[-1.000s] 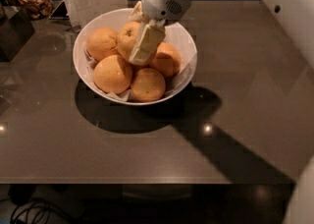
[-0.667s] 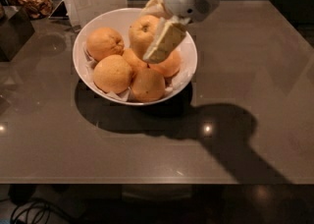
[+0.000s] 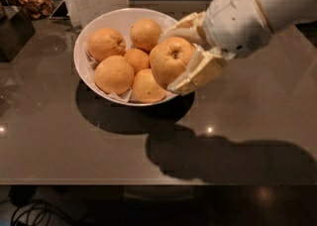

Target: Pick orange from white bowl

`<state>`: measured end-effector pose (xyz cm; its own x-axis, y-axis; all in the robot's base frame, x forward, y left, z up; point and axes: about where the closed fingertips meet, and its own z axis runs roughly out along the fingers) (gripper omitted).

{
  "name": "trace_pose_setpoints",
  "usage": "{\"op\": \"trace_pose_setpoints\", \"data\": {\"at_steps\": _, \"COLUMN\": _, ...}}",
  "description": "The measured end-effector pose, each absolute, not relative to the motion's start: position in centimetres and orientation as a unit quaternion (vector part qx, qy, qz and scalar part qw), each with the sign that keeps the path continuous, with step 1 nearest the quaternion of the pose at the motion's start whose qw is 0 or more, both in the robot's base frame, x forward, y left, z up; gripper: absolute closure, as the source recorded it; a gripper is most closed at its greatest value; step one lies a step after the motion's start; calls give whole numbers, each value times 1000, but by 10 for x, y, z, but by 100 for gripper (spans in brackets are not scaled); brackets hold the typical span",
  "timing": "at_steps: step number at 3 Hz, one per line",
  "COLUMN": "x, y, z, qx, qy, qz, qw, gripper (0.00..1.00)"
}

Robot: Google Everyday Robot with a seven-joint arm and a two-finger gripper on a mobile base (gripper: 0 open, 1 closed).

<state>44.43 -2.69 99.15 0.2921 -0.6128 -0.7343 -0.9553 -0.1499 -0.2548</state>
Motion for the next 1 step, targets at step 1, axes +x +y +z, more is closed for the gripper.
{"op": "trace_pose_setpoints", "data": {"at_steps": 1, "x": 441, "y": -33, "z": 990, "qx": -716, "qy": 548, "qz": 239, "qw": 360, "gripper": 100}}
